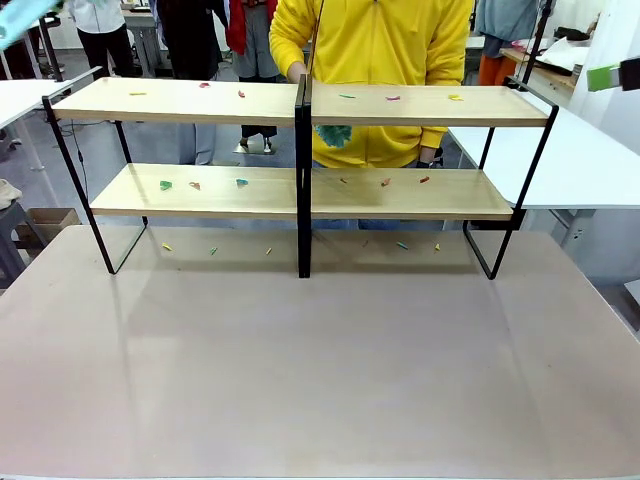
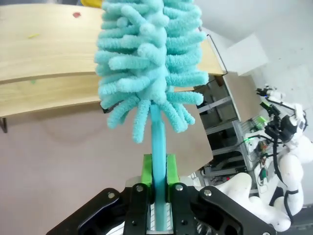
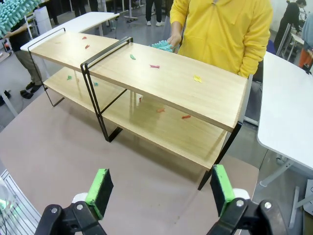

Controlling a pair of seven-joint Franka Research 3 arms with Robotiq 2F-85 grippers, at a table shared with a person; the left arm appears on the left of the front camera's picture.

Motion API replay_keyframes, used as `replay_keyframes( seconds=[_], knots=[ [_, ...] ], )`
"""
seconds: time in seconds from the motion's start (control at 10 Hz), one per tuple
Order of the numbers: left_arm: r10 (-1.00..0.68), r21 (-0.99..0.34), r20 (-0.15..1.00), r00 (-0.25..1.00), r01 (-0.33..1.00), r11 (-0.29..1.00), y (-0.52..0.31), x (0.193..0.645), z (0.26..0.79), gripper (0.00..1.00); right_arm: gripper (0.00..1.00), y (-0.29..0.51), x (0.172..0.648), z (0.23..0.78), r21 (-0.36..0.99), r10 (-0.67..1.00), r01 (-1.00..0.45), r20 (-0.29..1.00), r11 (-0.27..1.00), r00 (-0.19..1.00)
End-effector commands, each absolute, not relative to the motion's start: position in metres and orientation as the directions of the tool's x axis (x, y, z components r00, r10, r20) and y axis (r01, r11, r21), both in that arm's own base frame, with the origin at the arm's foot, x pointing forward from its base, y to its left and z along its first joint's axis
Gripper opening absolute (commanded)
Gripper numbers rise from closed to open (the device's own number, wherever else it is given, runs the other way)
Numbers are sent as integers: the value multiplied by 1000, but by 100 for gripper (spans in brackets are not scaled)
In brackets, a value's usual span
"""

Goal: Clean the shelves.
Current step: Clean a randomly selected level of the Shelf with the Duster.

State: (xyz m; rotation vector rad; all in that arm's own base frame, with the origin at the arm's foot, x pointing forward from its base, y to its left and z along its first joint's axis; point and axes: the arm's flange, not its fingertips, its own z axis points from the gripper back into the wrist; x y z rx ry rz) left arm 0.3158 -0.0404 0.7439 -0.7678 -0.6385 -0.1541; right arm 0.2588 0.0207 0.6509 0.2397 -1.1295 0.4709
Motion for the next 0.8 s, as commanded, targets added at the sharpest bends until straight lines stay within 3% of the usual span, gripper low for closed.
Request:
replay_keyframes(
  seconds=[0.0,0.1,0.2,0.3,0.7],
  knots=[
    [150,-656,503,851,263,707,-62,311,738,12,100,20,260,651,-44,233,-481,911,876,340],
    [241,-695,414,878,133,707,-78,315,742,12,100,20,260,651,-44,233,-481,911,876,340],
    [210,-675,346,915,87,733,-106,319,753,12,100,20,260,651,-44,233,-481,911,876,340],
    [347,-677,268,899,-81,732,-153,328,768,12,100,20,260,651,-44,233,-481,911,876,340],
    [228,-603,263,937,-24,797,-259,351,781,12,100,20,260,651,-44,233,-481,911,876,340]
  ],
)
